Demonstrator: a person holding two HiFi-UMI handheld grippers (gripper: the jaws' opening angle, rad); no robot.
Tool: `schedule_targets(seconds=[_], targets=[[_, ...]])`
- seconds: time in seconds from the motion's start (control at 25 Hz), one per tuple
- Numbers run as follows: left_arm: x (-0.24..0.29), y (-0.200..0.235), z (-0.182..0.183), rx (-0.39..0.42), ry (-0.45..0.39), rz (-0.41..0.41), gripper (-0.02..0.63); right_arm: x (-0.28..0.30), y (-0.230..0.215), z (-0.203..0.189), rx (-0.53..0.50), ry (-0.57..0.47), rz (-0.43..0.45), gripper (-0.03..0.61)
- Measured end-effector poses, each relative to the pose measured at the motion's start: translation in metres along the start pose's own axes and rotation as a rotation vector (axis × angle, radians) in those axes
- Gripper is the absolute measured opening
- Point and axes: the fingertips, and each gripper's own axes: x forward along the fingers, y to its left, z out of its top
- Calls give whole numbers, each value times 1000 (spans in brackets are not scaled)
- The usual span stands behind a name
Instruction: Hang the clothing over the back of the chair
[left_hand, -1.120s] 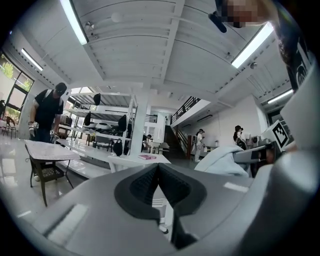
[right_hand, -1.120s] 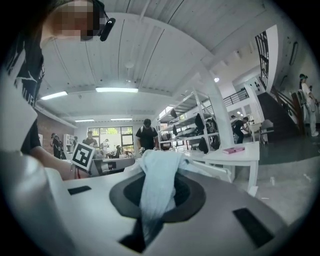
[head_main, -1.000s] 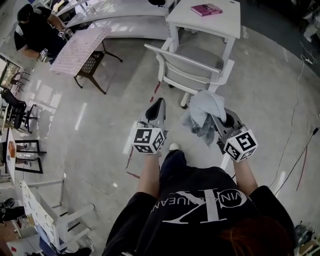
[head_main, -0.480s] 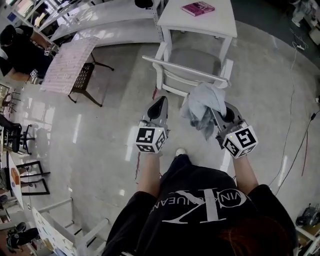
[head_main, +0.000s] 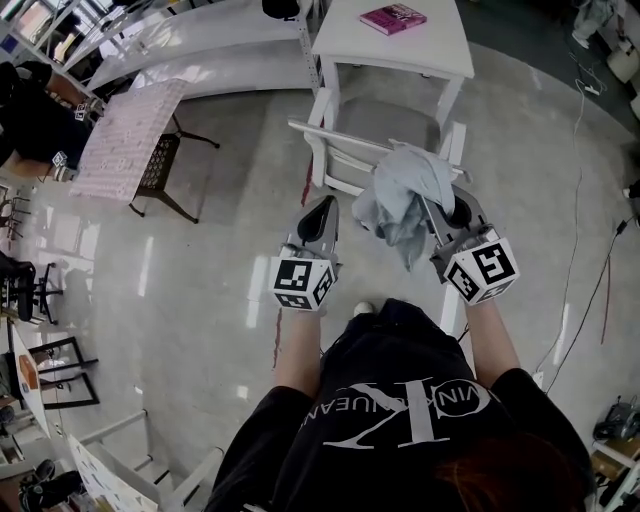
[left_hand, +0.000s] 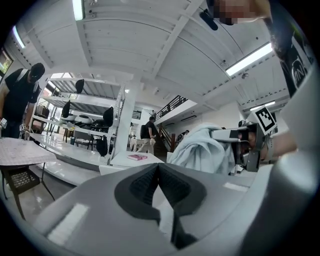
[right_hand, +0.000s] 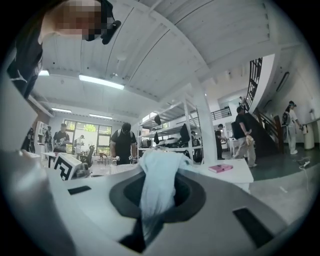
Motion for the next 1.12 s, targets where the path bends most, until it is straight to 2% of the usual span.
schedule_targets(seconds=[0.36,0.84,1.12], targets=[[24,17,-2,-3,19,-3,11,42,-26,18,-12,-33,-32,43],[76,37,20,19,-16,7,11,94,-83,32,-38,-35,-88,43],[98,49,18,16,1,19,12,129,-118,26,-67,28,-150,43]])
